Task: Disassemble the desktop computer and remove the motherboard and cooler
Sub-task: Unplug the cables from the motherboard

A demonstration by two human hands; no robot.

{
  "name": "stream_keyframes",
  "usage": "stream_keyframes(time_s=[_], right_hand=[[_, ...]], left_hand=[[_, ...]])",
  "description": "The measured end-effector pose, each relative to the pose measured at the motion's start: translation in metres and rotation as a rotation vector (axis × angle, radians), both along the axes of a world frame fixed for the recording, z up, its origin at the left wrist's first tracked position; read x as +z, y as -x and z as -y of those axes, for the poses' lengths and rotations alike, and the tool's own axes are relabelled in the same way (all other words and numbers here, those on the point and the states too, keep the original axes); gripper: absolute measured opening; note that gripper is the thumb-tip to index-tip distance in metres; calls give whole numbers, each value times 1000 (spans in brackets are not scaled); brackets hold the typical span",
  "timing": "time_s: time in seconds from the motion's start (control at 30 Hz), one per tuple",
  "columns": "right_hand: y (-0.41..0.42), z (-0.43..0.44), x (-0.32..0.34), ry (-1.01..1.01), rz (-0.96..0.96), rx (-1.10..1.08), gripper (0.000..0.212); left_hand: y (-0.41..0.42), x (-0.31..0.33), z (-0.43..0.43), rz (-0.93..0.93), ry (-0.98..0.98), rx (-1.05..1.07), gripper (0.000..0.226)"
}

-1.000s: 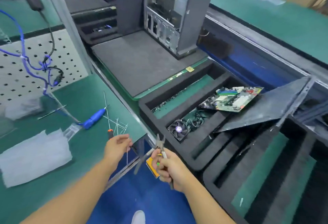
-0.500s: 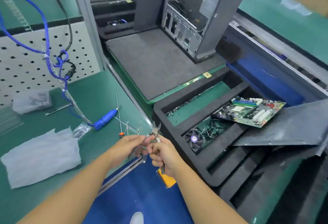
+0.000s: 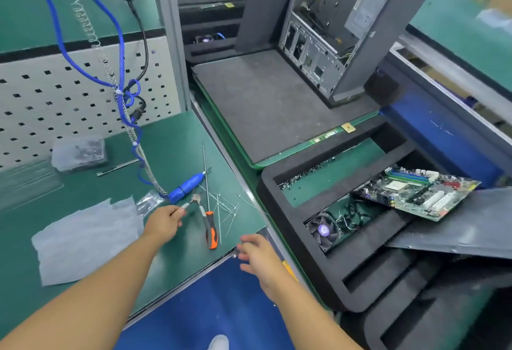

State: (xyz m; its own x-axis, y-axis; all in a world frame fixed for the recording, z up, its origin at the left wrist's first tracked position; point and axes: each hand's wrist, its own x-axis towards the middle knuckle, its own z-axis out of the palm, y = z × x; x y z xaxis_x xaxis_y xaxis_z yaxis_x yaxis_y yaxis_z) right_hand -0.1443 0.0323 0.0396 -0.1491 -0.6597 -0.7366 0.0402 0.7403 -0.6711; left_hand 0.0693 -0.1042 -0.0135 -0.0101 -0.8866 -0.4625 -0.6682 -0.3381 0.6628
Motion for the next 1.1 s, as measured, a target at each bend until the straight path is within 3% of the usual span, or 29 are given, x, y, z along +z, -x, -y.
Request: stream_keyframes(time_s=[0.1, 0.27, 0.5, 0.6, 0.7, 1.1], right_hand=[[10, -11, -2, 14, -2, -13, 21], [16, -18, 1, 34, 11, -48, 40], [12, -25, 9, 36, 19, -28, 20], [13, -31, 18, 39, 28, -32, 20], [22, -39, 29, 63, 54, -82, 22], [124, -108, 73, 219, 50, -510, 28]], left_hand=[[0, -9, 7, 146, -12, -17, 29], [10, -10, 5, 473, -10, -19, 23], [32, -9, -26, 526, 83, -66, 42], [49, -2, -43, 347, 239, -57, 21], [76, 16, -57, -8, 189, -90, 16], [226, 80, -107, -299, 201, -412, 22]])
